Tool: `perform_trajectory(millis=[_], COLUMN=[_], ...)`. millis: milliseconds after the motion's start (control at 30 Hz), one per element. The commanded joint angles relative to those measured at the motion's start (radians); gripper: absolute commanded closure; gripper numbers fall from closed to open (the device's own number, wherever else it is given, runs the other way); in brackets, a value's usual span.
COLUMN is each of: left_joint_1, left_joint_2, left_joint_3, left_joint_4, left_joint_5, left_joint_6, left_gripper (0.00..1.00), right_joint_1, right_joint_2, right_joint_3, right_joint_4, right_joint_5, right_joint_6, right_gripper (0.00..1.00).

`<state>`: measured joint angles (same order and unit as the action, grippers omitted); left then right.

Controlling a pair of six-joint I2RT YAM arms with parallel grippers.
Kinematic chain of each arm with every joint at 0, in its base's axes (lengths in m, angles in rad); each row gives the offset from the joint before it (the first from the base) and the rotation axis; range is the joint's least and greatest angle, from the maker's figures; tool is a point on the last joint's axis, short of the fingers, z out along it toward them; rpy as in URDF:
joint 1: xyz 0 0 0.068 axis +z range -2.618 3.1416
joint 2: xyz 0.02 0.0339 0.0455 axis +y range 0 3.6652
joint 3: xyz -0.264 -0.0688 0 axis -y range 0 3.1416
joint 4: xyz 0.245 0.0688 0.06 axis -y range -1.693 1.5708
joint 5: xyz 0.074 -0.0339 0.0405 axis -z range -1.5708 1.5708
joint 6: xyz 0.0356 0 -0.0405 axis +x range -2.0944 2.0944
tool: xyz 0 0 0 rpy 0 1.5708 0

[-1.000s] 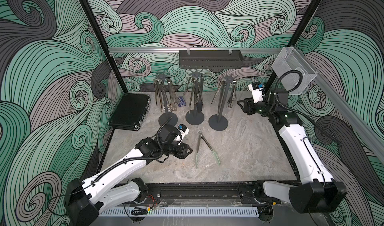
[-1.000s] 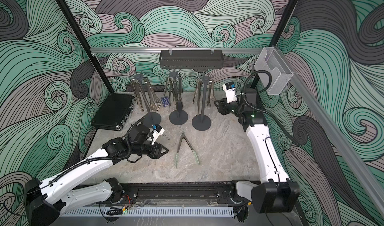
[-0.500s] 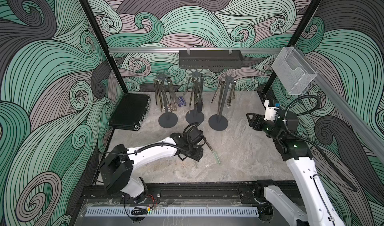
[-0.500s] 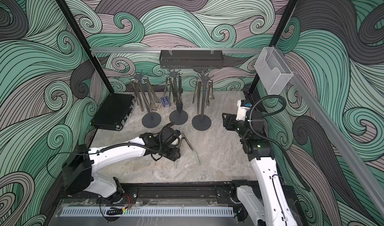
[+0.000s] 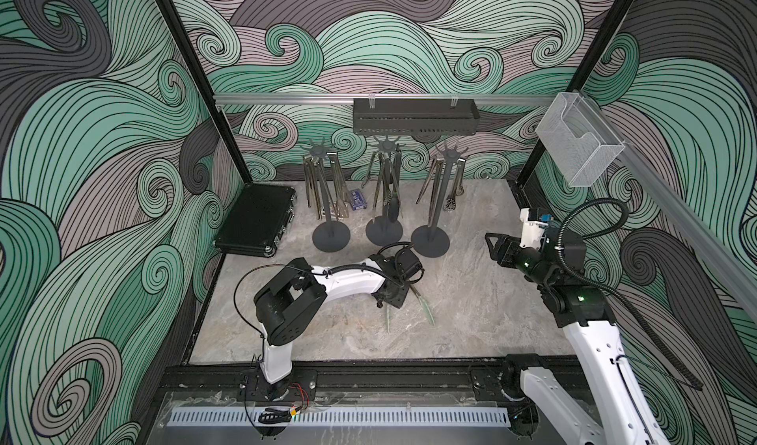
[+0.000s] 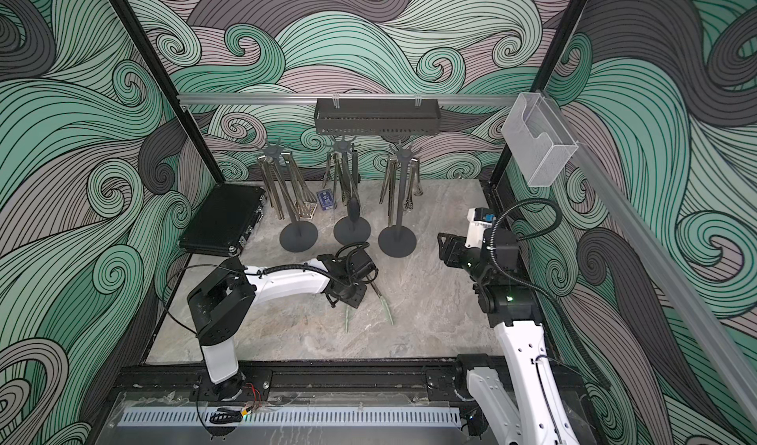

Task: Hang food tongs on kitchen utensil racks
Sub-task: Pick up the food tongs from the center of the board.

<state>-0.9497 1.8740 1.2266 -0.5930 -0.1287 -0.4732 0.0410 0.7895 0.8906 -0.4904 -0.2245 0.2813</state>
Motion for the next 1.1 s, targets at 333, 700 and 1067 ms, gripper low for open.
perform_trajectory(millis=[333, 700, 1067], left_joint_1=[0.0, -0.008, -0.1], left_joint_2=[0.089, -0.015, -0.359], left_joint_3=[0.052, 0.0, -0.019], left_joint_4=[-0.059, -0.078, -0.167], left_joint_5=[-0.029, -0.067, -0.165], left_joint_6=[0.011, -0.009, 0.032], left_gripper=[0.73, 1.0, 1.0], right_joint_1=[0.004, 0.003, 0.003], right_joint_2=[0.017, 0.002, -0.024], right_joint_3=[0.004, 0.007, 0.019], right_joint_4=[0.01, 0.001, -0.017], right_joint_5=[-0.001, 0.007, 0.034], right_joint_6=[-0.011, -0.021, -0.015], right_gripper=[0.38, 0.38, 0.38])
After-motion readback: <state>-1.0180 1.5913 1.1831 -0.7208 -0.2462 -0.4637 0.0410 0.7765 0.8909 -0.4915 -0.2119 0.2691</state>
